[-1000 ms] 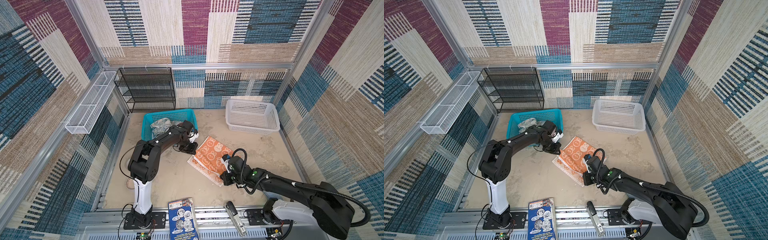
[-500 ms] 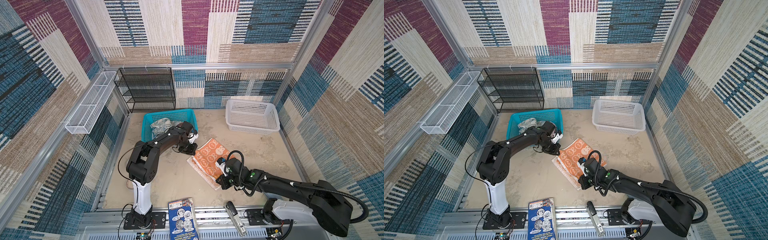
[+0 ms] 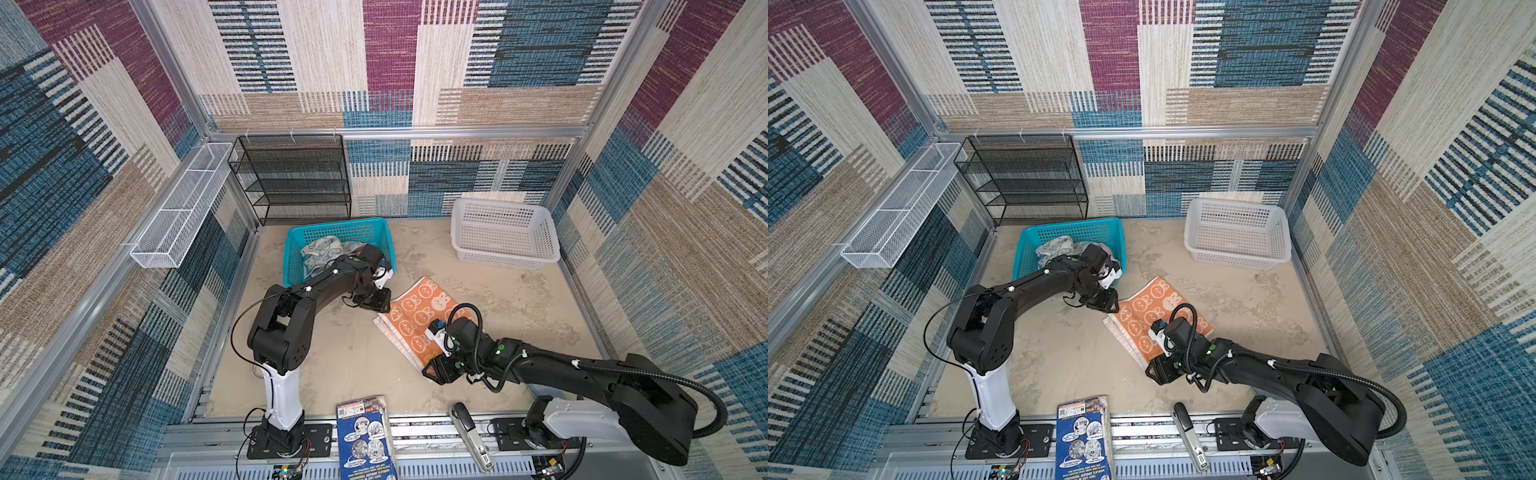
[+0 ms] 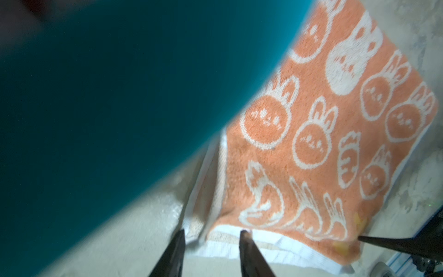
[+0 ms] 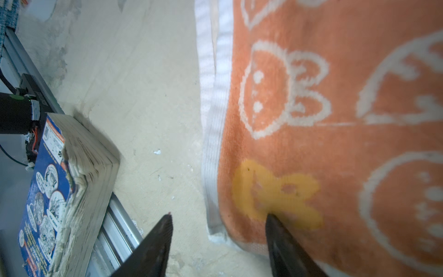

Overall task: Fold and stack the towels
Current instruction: 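Lay the folded edge down and open both grippers, releasing the towel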

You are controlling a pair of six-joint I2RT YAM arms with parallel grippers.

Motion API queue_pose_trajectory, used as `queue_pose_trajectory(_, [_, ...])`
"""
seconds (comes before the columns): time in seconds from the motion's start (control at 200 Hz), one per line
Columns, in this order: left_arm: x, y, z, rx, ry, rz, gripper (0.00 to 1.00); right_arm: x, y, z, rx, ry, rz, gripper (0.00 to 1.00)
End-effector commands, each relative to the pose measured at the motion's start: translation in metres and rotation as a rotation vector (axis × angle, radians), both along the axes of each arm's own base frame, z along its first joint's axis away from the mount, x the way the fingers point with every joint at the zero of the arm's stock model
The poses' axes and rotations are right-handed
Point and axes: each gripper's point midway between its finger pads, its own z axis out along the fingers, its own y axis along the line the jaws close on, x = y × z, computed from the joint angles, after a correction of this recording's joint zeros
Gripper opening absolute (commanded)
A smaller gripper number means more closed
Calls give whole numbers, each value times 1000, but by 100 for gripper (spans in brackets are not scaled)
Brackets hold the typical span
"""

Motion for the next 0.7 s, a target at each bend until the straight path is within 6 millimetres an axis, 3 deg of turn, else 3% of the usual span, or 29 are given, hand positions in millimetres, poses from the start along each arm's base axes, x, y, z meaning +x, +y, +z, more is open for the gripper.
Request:
queue_pose_trajectory(0.0, [-4, 6, 7, 16, -4, 29, 52, 27, -4, 20, -13, -98, -112, 74])
queue_pose_trajectory(0.145, [-6, 7, 26, -11, -50, 43, 63, 66, -24, 37, -77, -155, -313, 78])
queue_pose_trajectory(0.356, [-3, 0, 63, -99, -160, 39, 66, 112, -82, 40, -75, -146, -599, 76])
queue_pose_trajectory(0.496, [6, -12, 81, -187, -229, 33, 65, 122, -118, 29, -98, -117, -719, 71])
queue_pose_trajectory(0.586, [12, -21, 88, -230, -258, 30, 65, 122, -132, 14, -120, -82, -757, 62])
queue_pose_trajectory(0.696, [19, -31, 94, -254, -291, 12, 65, 117, -146, 0, -139, -56, -802, 61])
